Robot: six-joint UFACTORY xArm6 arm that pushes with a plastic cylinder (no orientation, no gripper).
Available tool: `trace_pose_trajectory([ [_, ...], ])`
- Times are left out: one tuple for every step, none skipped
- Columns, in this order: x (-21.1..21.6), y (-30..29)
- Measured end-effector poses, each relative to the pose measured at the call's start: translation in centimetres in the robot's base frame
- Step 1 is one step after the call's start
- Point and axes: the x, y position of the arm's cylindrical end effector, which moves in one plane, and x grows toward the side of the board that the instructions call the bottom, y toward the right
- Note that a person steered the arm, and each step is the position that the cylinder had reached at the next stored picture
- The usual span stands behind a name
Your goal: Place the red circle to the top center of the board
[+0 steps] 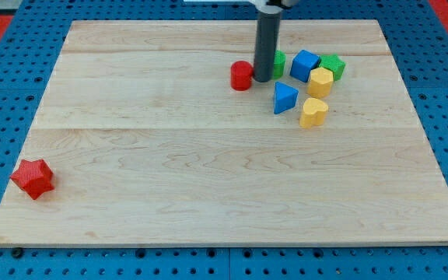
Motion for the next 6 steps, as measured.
trace_pose_trajectory([
  [-1.4,-3.2],
  [0.5,-3.8],
  [3.6,-3.9],
  [3.1,-9.3],
  [0.3,-9.3],
  [-3.3,-9.9],
])
